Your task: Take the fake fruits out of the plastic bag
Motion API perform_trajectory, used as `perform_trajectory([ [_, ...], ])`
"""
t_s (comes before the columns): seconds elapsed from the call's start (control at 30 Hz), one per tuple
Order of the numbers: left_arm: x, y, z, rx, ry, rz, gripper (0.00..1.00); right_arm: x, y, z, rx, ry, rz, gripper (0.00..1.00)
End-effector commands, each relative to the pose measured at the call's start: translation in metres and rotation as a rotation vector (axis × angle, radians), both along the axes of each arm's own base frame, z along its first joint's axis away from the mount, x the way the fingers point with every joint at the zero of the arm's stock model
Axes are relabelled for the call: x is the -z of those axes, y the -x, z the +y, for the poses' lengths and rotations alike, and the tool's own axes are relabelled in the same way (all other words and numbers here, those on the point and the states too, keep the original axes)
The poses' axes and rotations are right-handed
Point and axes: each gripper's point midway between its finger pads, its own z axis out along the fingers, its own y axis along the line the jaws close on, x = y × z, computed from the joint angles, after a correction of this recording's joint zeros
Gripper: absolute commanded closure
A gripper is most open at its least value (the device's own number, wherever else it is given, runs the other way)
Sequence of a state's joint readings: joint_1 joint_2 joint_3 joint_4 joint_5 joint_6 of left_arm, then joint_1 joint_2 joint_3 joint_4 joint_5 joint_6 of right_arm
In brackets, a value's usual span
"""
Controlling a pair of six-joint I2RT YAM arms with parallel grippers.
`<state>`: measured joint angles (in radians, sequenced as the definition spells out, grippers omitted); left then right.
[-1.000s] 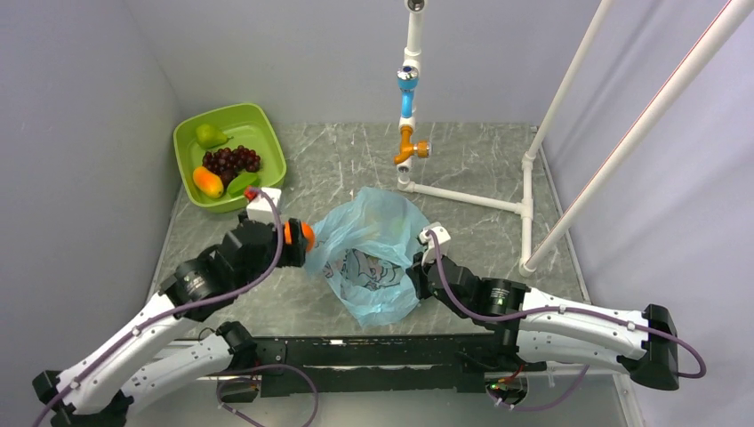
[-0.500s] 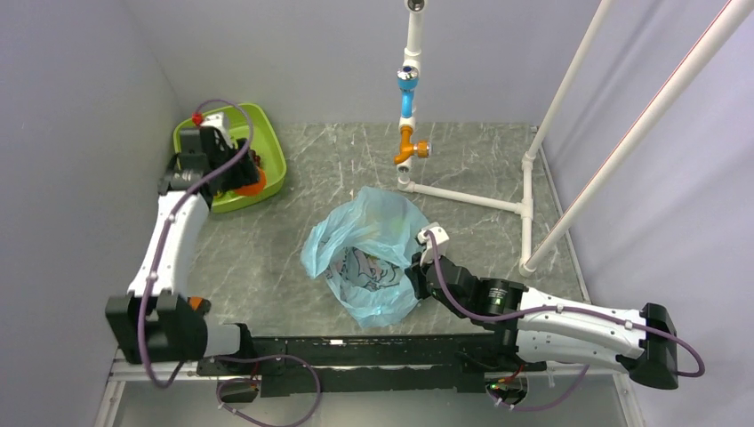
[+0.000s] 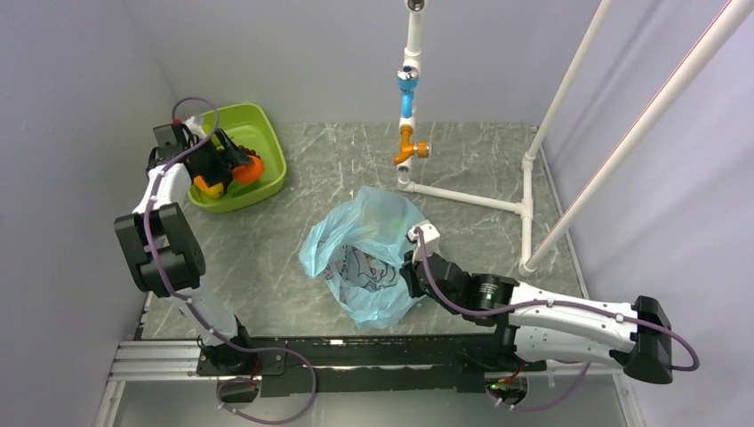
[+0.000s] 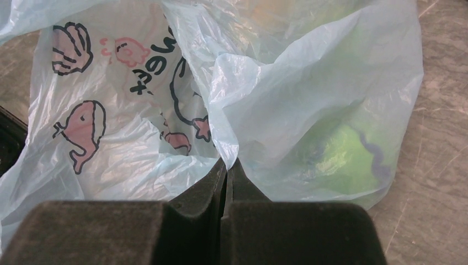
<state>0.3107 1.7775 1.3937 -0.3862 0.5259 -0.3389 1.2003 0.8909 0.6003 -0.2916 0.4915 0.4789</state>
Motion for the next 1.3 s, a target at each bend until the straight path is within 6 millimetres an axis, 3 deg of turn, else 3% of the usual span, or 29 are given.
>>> perform_trajectory([
  [0.0, -0.039, -0.015, -0.014, 0.075, 0.11, -0.18, 0.08, -0.023, -0.003, 0.018, -0.01, -0.053, -0.003, 1.0],
  [0.13, -0.033, -0.012, -0.005, 0.04, 0.06, -0.148, 0.05, -0.03, -0.003, 0.03, -0.03, -0.063, 0.006, 1.0],
  [0.4, -0.054, 0.005, -0.006, 0.036, -0.018, -0.173, 0.09, -0.031, 0.0, 0.026, -0.025, -0.078, 0.017, 1.0],
  [0.67, -0.067, 0.032, -0.045, 0.128, -0.173, -0.216, 0.11, -0.032, -0.005, 0.017, 0.0, -0.035, -0.003, 1.0],
  [0.77, -0.082, 0.045, -0.073, 0.203, -0.218, -0.257, 0.12, -0.035, -0.01, 0.011, 0.03, 0.01, -0.025, 1.0],
  [0.87, -0.103, 0.071, -0.114, 0.299, -0.256, -0.297, 0.11, -0.041, -0.015, 0.004, 0.052, 0.054, -0.044, 1.0],
  [0.97, -0.119, 0.12, -0.164, 0.419, -0.19, -0.349, 0.12, -0.043, -0.018, -0.003, 0.065, 0.1, -0.062, 1.0],
  [1.13, -0.142, 0.219, -0.213, 0.574, 0.095, -0.521, 0.11, -0.049, -0.018, -0.01, 0.066, 0.103, -0.088, 1.0],
  [1.27, -0.143, 0.275, -0.222, 0.626, 0.151, -0.574, 0.12, -0.057, -0.017, -0.005, 0.038, 0.03, -0.114, 1.0],
])
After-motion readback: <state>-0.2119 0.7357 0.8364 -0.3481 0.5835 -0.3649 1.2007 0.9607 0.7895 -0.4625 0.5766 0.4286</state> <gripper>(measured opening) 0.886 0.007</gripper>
